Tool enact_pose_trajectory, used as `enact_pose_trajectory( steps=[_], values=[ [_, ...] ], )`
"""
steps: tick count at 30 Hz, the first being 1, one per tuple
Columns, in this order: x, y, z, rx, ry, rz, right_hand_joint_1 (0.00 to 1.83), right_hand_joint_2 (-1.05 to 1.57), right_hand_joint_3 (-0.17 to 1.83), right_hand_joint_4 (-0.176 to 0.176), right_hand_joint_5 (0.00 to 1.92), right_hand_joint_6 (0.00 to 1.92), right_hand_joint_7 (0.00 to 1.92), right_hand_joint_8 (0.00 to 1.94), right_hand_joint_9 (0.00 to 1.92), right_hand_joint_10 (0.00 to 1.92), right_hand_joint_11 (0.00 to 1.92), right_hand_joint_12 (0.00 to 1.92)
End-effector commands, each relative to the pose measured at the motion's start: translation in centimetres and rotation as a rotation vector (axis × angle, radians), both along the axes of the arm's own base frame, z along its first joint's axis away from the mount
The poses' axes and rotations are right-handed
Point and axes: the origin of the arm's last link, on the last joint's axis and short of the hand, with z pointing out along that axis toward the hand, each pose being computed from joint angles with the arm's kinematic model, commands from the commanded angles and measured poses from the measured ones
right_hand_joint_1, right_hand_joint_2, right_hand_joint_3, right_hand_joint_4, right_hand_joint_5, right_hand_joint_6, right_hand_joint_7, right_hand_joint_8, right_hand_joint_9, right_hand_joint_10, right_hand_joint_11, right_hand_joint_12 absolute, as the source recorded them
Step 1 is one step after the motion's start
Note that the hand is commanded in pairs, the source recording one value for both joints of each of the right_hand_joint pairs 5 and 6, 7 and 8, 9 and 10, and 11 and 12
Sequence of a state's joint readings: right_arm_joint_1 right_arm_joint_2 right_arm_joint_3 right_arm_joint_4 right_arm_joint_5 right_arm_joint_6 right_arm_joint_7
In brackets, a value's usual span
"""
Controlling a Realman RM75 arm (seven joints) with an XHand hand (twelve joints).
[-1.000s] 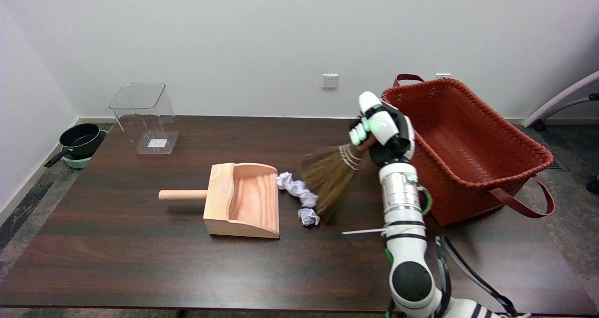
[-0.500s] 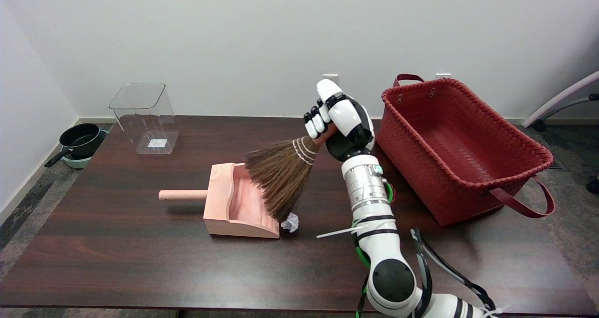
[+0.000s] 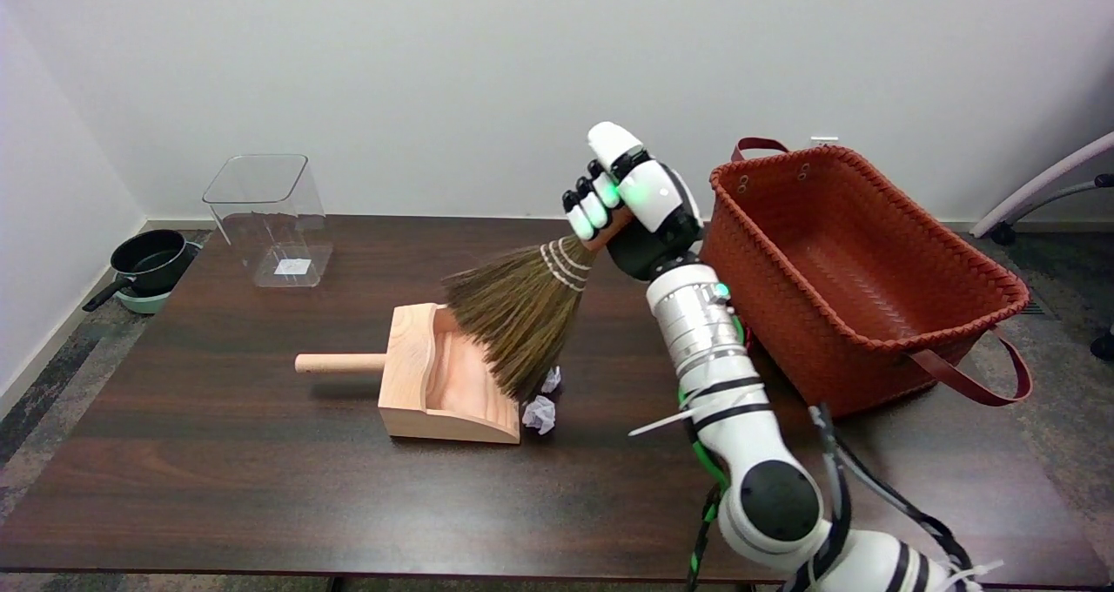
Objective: Sweep the paper ball into the dustpan.
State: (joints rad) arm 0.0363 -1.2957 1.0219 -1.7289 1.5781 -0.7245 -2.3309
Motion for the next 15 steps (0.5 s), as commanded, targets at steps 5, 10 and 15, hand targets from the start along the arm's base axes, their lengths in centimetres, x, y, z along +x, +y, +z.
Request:
enact_pose_trajectory(
  steps=[5,10,15],
  values=[
    [-1.1,3.4,11.6,-0.217,0.108,-0.08,0.87,1.57,1.4,0.0,1.92,1.92,1.92,1.92,1.92,1.92,1.92,1.92],
    [-3.3,5.5,14.3,-0.398,0.252,-0.121,0.91,1.57,1.31,0.0,1.92,1.92,1.92,1.92,1.92,1.92,1.92,1.92],
    [-4.1,5.9,17.0,-0.436,0.404,-0.148,0.97,1.57,1.28,0.0,1.92,1.92,1.92,1.92,1.92,1.92,1.92,1.92]
  ],
)
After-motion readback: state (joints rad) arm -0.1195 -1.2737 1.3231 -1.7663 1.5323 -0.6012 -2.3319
